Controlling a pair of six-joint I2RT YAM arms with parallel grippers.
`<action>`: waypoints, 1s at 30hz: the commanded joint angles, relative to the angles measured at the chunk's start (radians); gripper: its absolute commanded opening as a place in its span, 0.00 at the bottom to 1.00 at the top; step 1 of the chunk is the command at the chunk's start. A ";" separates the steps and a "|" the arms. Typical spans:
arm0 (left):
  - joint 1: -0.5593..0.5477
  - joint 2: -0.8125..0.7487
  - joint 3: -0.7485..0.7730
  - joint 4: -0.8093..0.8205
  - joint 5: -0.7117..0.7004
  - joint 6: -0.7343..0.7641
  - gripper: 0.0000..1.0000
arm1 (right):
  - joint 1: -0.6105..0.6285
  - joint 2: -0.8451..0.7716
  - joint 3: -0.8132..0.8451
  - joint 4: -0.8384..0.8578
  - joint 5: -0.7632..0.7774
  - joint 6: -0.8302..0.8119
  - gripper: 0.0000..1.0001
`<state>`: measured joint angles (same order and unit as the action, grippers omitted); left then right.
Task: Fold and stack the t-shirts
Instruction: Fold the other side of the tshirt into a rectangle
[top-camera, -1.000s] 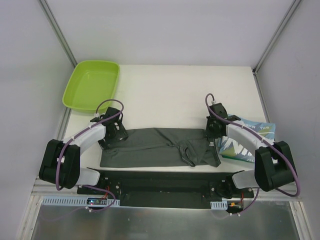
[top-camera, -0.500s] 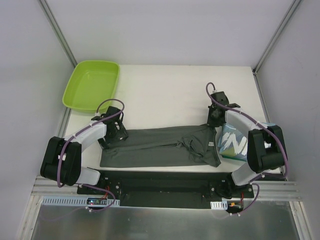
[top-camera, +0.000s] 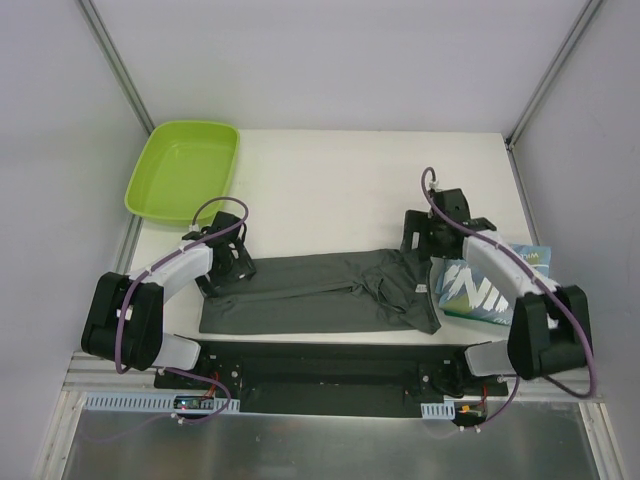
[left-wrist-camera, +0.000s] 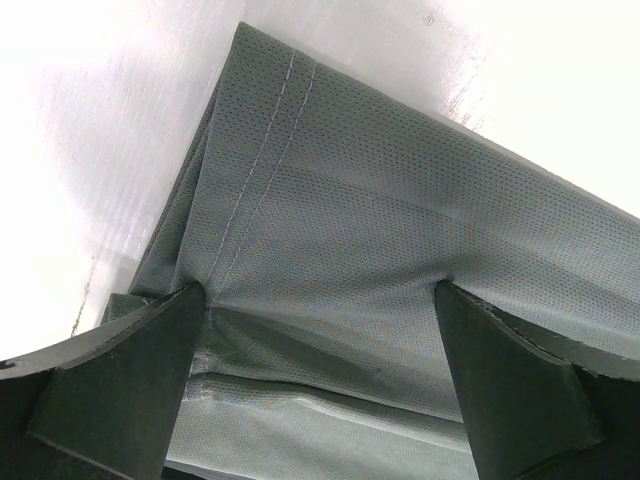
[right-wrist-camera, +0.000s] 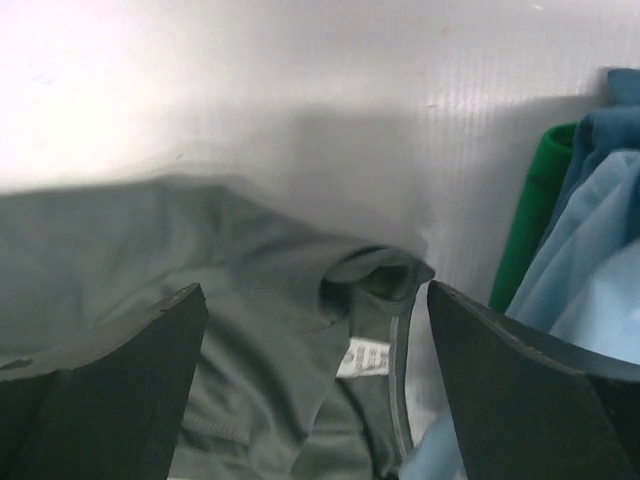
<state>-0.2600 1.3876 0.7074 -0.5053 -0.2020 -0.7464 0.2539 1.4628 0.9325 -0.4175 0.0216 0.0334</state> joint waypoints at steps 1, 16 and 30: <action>0.011 0.008 -0.016 -0.002 -0.013 0.012 0.99 | 0.022 -0.186 -0.090 0.008 -0.191 0.020 0.96; 0.011 -0.016 -0.025 -0.002 -0.005 0.009 0.99 | 0.228 -0.299 -0.221 0.182 -0.422 0.135 0.96; 0.011 -0.021 -0.032 0.001 -0.002 0.012 0.99 | 0.294 -0.097 -0.199 0.267 -0.413 0.206 0.96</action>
<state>-0.2600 1.3731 0.6983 -0.4995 -0.2012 -0.7460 0.5381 1.3746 0.7155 -0.1913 -0.3824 0.2146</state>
